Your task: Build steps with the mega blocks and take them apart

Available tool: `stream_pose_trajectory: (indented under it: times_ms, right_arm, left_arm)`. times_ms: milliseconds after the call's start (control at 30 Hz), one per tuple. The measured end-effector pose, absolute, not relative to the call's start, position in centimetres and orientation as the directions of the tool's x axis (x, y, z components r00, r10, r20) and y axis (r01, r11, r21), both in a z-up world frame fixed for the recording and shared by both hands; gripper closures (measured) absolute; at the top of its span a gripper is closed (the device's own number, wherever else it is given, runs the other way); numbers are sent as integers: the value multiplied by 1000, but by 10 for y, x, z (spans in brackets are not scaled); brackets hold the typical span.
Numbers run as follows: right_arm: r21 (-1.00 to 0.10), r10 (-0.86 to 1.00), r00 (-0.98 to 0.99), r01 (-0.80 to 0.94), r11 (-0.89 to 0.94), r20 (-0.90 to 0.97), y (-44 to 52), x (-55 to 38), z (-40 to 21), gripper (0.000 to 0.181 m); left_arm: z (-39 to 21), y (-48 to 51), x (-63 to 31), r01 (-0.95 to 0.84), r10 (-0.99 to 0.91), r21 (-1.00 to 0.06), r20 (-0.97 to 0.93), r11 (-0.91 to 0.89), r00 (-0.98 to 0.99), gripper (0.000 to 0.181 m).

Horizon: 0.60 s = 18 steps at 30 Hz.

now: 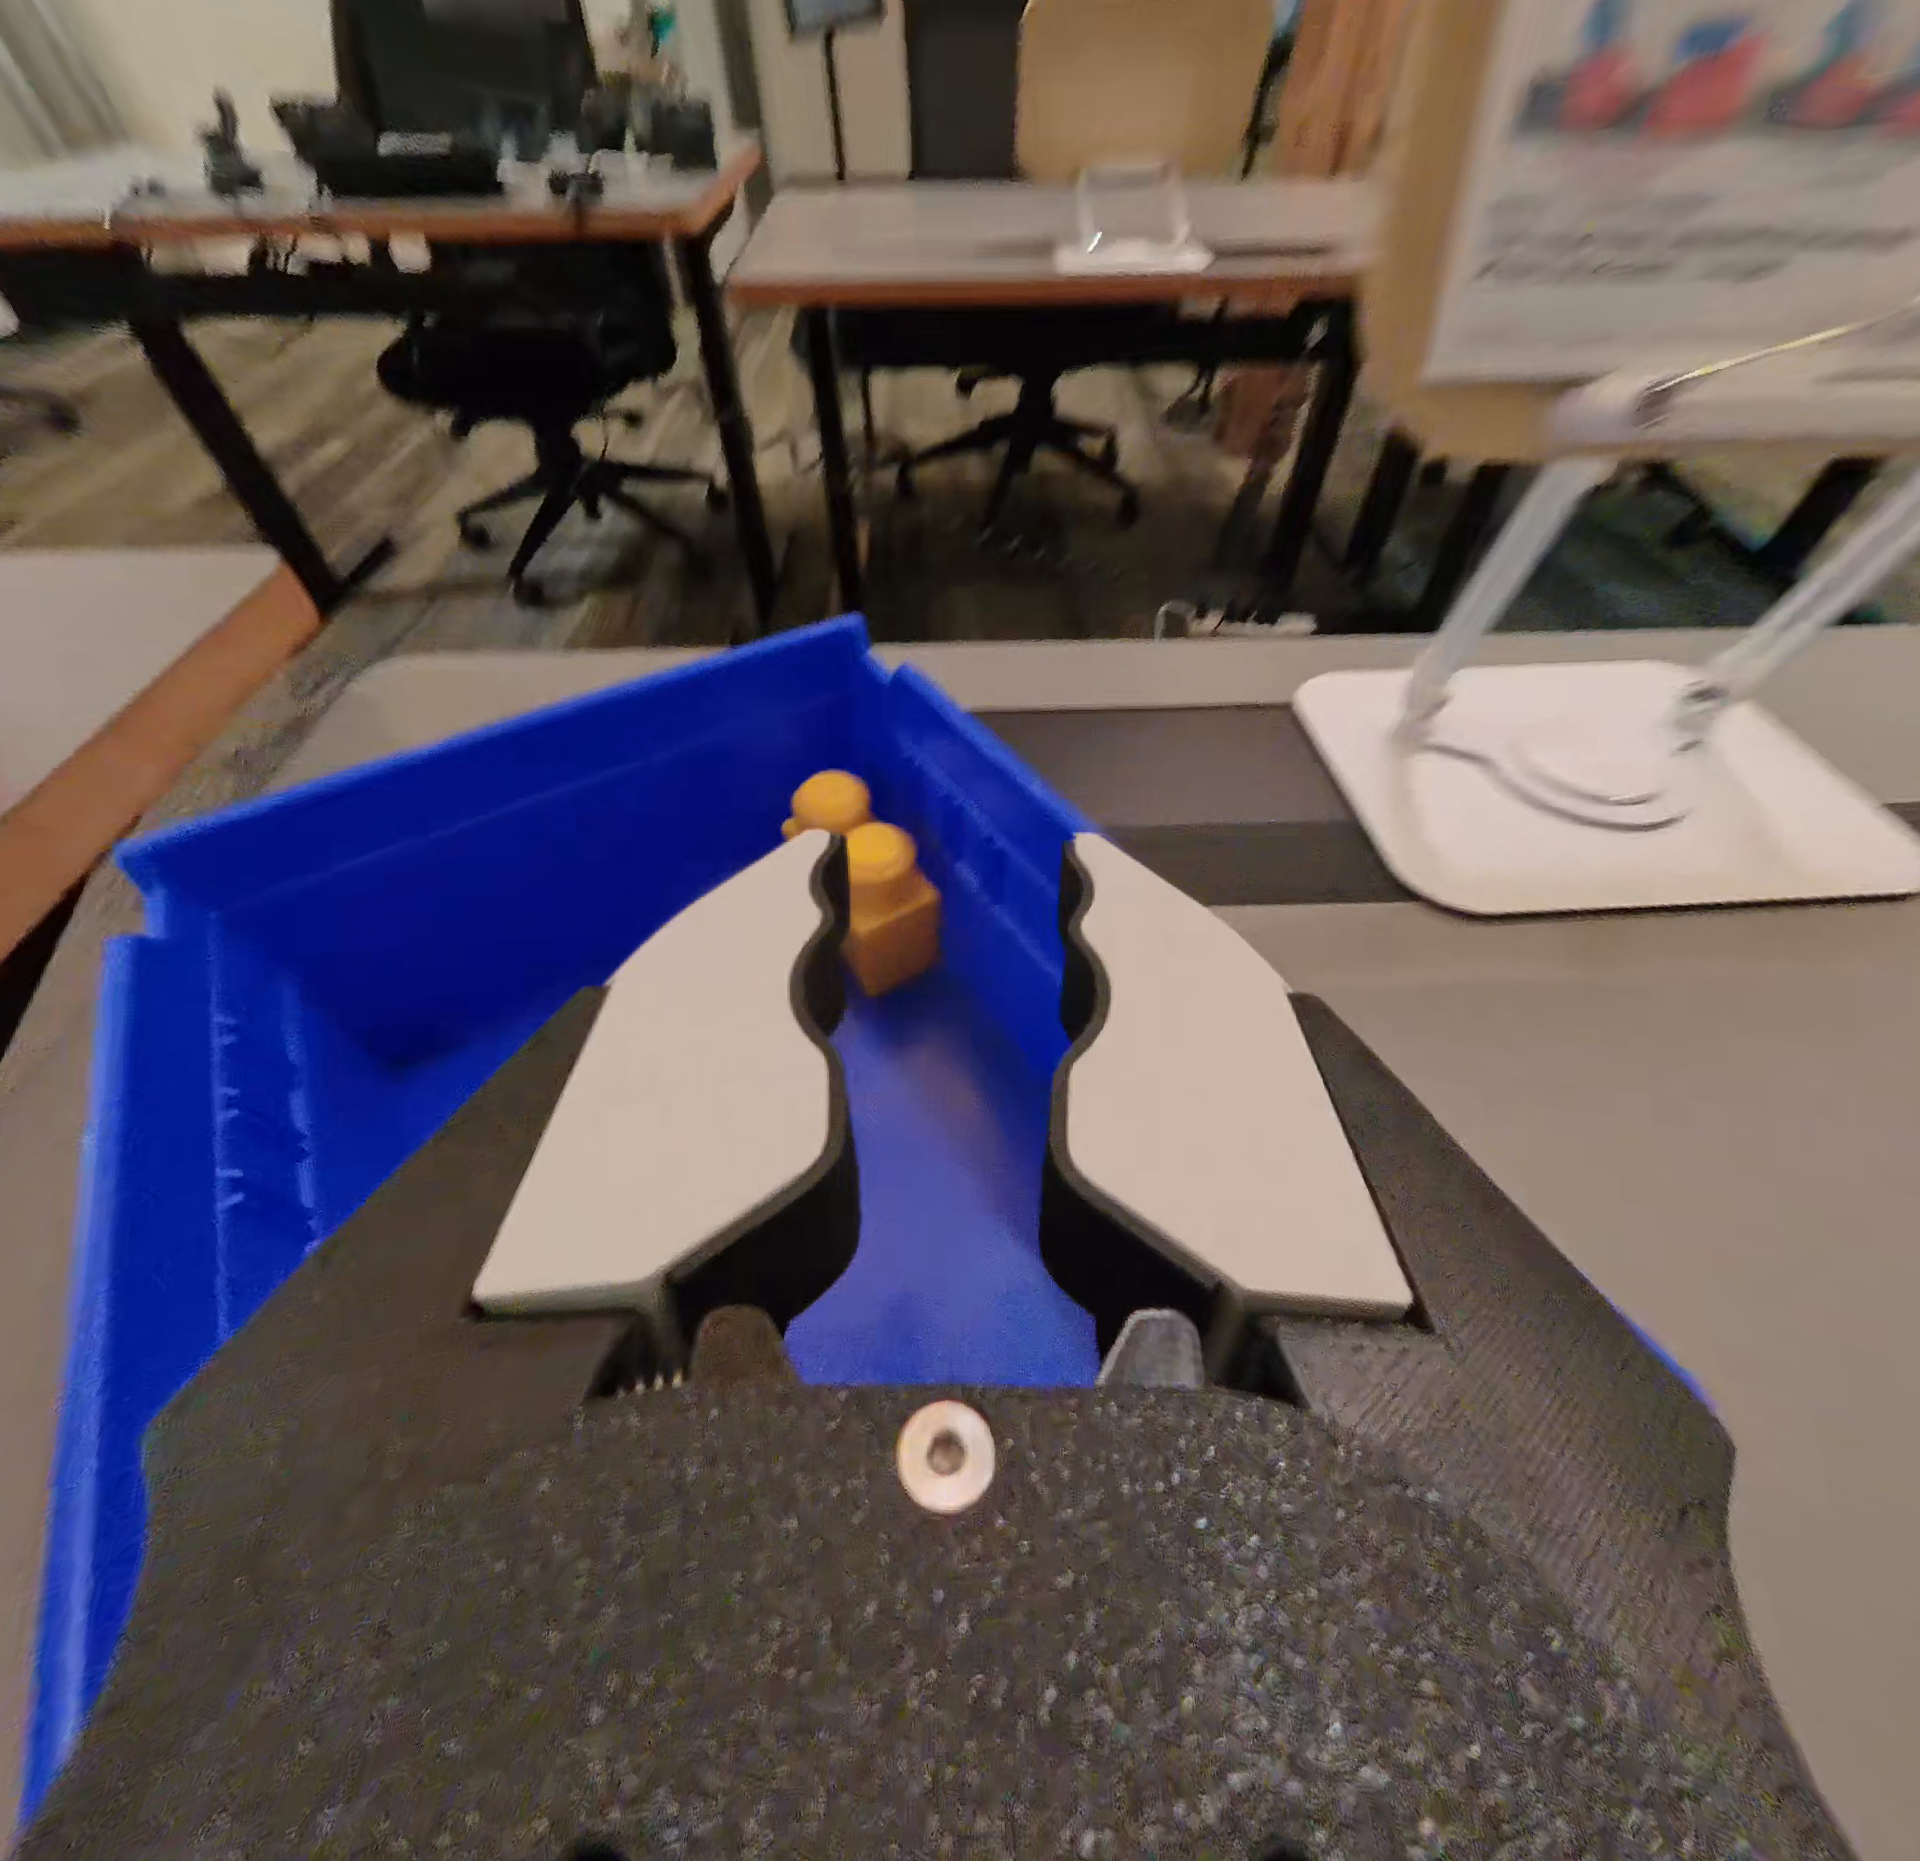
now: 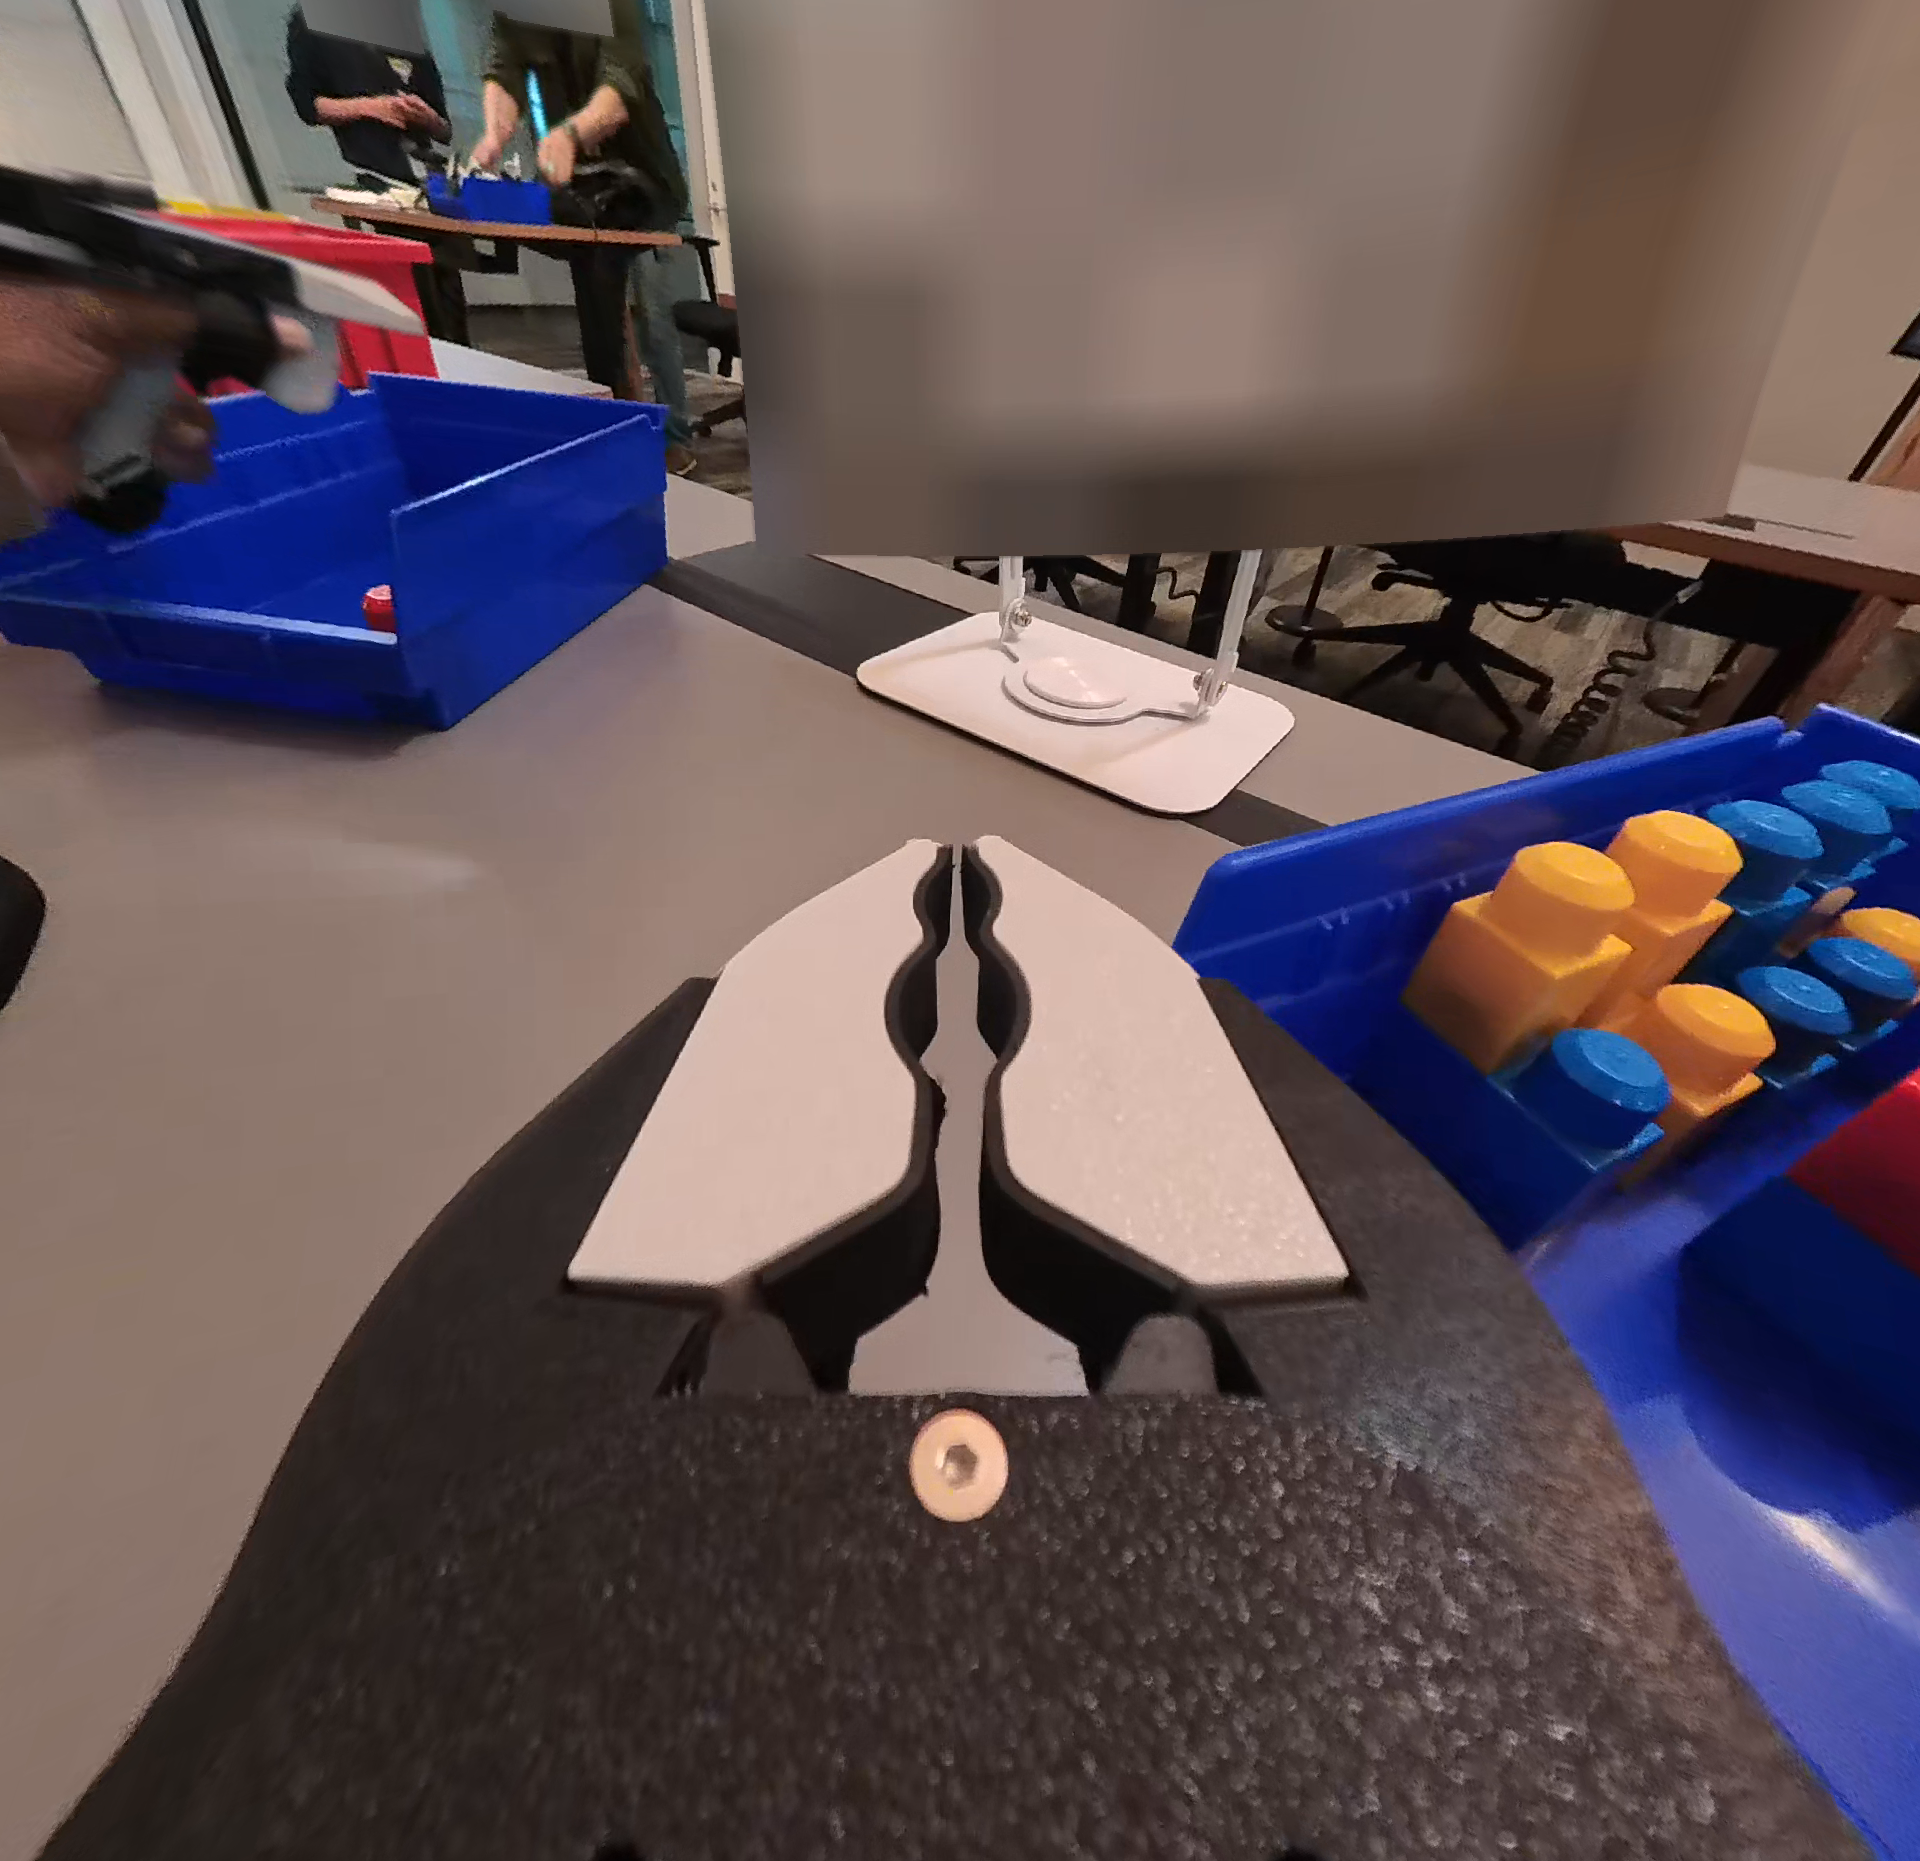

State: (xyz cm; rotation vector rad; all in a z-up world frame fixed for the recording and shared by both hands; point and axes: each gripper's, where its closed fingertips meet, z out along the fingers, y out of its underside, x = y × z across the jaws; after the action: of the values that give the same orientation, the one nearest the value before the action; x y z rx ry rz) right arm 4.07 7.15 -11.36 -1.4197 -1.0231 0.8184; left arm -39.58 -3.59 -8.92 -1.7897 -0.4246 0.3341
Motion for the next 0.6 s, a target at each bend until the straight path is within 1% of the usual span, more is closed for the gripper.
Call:
stream_pose_trajectory:
  times_ms: [167,233,300,433,533,600]
  right_arm:
    - [-993,922,381,115,29,71,72,45,-110,180]
    - [-994,919,388,108,26,67,73,48,-108,179]
    - [-994,919,389,103,27,65,73,49,-106,179]
    - [-994,921,385,109,27,67,73,49,-107,179]
    - [-992,924,375,122,29,73,72,47,-109,179]
    - [-991,925,371,133,31,79,71,46,-112,179]
  left_arm:
    - [-150,-9,-442,191,541,-909,-44,-371,840,141]
    - [-165,2,-451,204,539,-893,-49,-400,841,139]
    - [-176,14,-453,235,518,-879,-16,-416,855,133]
    - [-186,28,-462,265,507,-862,11,-432,862,139]
    - [-195,33,-463,279,479,-839,25,-467,877,152]
    - [-196,32,-464,289,476,-828,30,-481,879,152]
